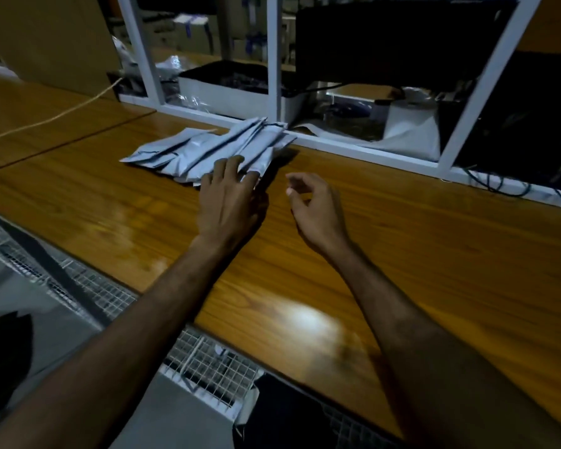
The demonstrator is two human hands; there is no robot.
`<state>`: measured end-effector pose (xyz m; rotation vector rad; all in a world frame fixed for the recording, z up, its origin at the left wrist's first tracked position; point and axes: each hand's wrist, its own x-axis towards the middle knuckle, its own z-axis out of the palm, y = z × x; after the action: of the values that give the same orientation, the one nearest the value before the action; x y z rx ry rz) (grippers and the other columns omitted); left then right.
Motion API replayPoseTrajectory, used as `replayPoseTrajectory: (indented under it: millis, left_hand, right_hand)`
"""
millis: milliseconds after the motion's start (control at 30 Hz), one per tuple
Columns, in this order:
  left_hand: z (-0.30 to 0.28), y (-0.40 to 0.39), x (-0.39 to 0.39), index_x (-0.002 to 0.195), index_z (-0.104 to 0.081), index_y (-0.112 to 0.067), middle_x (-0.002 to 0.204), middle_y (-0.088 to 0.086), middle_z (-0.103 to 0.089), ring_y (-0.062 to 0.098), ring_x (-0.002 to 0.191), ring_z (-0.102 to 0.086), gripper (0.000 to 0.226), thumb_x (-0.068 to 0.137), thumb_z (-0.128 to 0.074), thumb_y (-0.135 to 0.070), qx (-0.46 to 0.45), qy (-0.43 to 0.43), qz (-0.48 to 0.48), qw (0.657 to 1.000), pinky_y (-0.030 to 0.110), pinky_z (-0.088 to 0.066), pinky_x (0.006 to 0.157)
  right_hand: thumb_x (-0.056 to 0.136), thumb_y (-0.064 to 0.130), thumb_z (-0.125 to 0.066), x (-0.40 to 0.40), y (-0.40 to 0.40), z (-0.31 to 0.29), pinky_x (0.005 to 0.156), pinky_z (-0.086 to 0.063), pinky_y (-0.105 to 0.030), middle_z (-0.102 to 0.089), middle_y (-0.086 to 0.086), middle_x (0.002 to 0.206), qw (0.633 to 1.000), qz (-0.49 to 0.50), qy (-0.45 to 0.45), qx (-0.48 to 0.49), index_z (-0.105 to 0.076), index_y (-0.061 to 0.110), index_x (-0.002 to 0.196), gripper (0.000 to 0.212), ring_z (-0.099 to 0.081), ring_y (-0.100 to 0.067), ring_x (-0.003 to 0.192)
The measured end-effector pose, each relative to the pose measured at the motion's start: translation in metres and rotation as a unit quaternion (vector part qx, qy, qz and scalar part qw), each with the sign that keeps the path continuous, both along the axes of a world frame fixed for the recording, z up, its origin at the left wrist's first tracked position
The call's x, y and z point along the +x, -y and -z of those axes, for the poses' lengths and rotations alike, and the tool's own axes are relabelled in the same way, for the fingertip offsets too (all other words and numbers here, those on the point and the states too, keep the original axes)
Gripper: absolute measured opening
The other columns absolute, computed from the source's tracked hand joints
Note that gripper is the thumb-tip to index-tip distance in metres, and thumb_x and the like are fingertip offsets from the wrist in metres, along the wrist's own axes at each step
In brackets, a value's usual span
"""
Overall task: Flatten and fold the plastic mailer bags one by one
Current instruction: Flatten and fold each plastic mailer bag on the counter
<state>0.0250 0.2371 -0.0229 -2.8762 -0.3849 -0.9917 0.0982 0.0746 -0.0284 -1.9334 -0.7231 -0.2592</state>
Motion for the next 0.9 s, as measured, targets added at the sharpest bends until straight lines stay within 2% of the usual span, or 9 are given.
replayPoseTrajectory:
  millis: [133, 267, 333, 500, 633, 733, 833, 900]
  left_hand:
    - [-0.001, -0.004, 0.014, 0.12, -0.066, -0.013, 0.123, 0.014, -0.053, 0.035, 0.114, -0.05, 0.037, 0.09, -0.068, -0.035, 0.0, 0.008, -0.047, 0.999, 0.047, -0.045, 0.085]
    - [-0.002, -0.003, 0.024, 0.098, -0.068, -0.016, 0.095, 0.006, -0.051, 0.027, 0.082, -0.052, 0.019, 0.09, -0.068, -0.034, -0.002, 0.006, -0.033, 0.999, 0.04, -0.045, 0.069]
    - [0.0, -0.005, 0.023, 0.098, -0.066, -0.017, 0.095, 0.004, -0.05, 0.023, 0.074, -0.052, 0.021, 0.089, -0.071, -0.036, -0.041, 0.017, -0.019, 0.999, 0.039, -0.051, 0.062]
    - [0.0, -0.007, 0.014, 0.11, -0.066, -0.012, 0.11, 0.01, -0.054, 0.024, 0.077, -0.057, 0.037, 0.084, -0.081, -0.033, -0.109, 0.081, 0.057, 0.989, 0.044, -0.057, 0.061]
    - [0.001, -0.007, 0.015, 0.108, -0.066, -0.006, 0.113, 0.015, -0.054, 0.017, 0.084, -0.055, 0.036, 0.088, -0.071, -0.036, -0.141, 0.148, 0.128, 0.971, 0.036, -0.056, 0.063]
    - [0.002, -0.008, 0.018, 0.103, -0.066, -0.003, 0.111, 0.018, -0.054, 0.015, 0.084, -0.054, 0.037, 0.089, -0.068, -0.037, -0.156, 0.202, 0.152, 0.955, 0.035, -0.056, 0.06]
    - [0.002, -0.007, 0.019, 0.099, -0.064, -0.002, 0.107, 0.018, -0.053, 0.018, 0.083, -0.053, 0.036, 0.093, -0.065, -0.037, -0.167, 0.227, 0.173, 0.944, 0.039, -0.056, 0.059]
    - [0.002, -0.007, 0.02, 0.097, -0.062, -0.002, 0.109, 0.017, -0.053, 0.014, 0.086, -0.052, 0.029, 0.093, -0.071, -0.03, -0.178, 0.224, 0.181, 0.941, 0.033, -0.056, 0.061]
  right_hand:
    - [0.1, 0.016, -0.065, 0.018, -0.018, 0.001, 0.082, -0.051, -0.017, -0.065, 0.009, 0.124, 1.0, -0.011, 0.015, -0.005, -0.065, 0.025, 0.132, 0.033, -0.061, -0.001, 0.109]
    - [0.098, 0.011, -0.066, 0.039, -0.029, 0.003, 0.088, -0.059, -0.029, -0.063, 0.005, 0.13, 0.999, -0.015, 0.031, -0.016, -0.063, 0.023, 0.137, 0.041, -0.062, -0.005, 0.109]
    - [0.097, 0.007, -0.066, 0.05, -0.035, 0.003, 0.088, -0.062, -0.031, -0.055, 0.003, 0.14, 0.999, -0.02, 0.034, -0.024, -0.059, 0.025, 0.141, 0.048, -0.061, -0.007, 0.112]
    - [0.094, 0.001, -0.067, 0.079, -0.044, 0.002, 0.086, -0.062, -0.031, -0.043, -0.001, 0.144, 0.998, 0.001, 0.055, -0.034, -0.052, 0.028, 0.148, 0.063, -0.056, -0.01, 0.118]
    - [0.092, 0.002, -0.071, 0.101, -0.046, -0.002, 0.09, -0.062, -0.031, -0.036, 0.002, 0.151, 0.996, 0.028, 0.08, -0.031, -0.055, 0.029, 0.145, 0.061, -0.057, -0.019, 0.127]
    - [0.091, -0.002, -0.068, 0.111, -0.044, -0.009, 0.094, -0.055, -0.021, -0.041, 0.003, 0.149, 0.994, 0.028, 0.088, -0.055, -0.061, 0.026, 0.14, 0.056, -0.051, -0.015, 0.13]
    - [0.088, -0.011, -0.063, 0.113, -0.043, -0.014, 0.1, -0.055, -0.028, -0.053, 0.002, 0.139, 0.993, 0.009, 0.098, -0.057, -0.07, 0.019, 0.128, 0.051, -0.05, -0.011, 0.127]
    - [0.089, -0.008, -0.065, 0.113, -0.04, -0.017, 0.103, -0.054, -0.033, -0.061, 0.001, 0.13, 0.992, 0.026, 0.11, -0.046, -0.072, 0.015, 0.12, 0.039, -0.054, -0.011, 0.121]
